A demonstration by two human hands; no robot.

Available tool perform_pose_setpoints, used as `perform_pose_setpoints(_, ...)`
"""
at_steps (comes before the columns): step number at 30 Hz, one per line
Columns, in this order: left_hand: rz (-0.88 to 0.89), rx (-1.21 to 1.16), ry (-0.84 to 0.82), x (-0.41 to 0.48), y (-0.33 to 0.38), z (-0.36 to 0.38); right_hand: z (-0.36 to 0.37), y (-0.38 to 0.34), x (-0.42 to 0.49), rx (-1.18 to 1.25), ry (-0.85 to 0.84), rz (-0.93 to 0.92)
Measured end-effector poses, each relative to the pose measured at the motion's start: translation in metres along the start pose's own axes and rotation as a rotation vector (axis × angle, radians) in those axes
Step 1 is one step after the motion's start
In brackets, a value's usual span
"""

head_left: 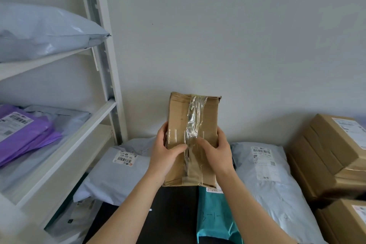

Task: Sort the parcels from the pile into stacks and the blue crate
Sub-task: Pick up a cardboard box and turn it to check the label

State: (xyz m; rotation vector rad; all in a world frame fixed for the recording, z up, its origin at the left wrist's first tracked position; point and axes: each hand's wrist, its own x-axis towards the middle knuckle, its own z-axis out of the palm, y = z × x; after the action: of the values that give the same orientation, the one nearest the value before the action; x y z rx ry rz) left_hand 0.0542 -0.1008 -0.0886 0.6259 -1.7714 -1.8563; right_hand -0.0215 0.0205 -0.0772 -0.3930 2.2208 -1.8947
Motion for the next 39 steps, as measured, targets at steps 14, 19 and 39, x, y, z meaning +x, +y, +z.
perform_pose_setpoints(14,0.018,-0.049,0.007,-0.016,0.014,0.037,-0.047,-0.028,-0.034,0.027,0.063,-0.040)
perform_pose_setpoints(19,-0.055,-0.136,0.000,-0.030,0.023,0.062,-0.086,-0.042,-0.046,-0.006,0.122,-0.064)
perform_pose_setpoints(39,0.048,0.062,-0.106,-0.141,0.053,0.268,-0.318,-0.056,-0.106,-0.391,0.389,-0.054)
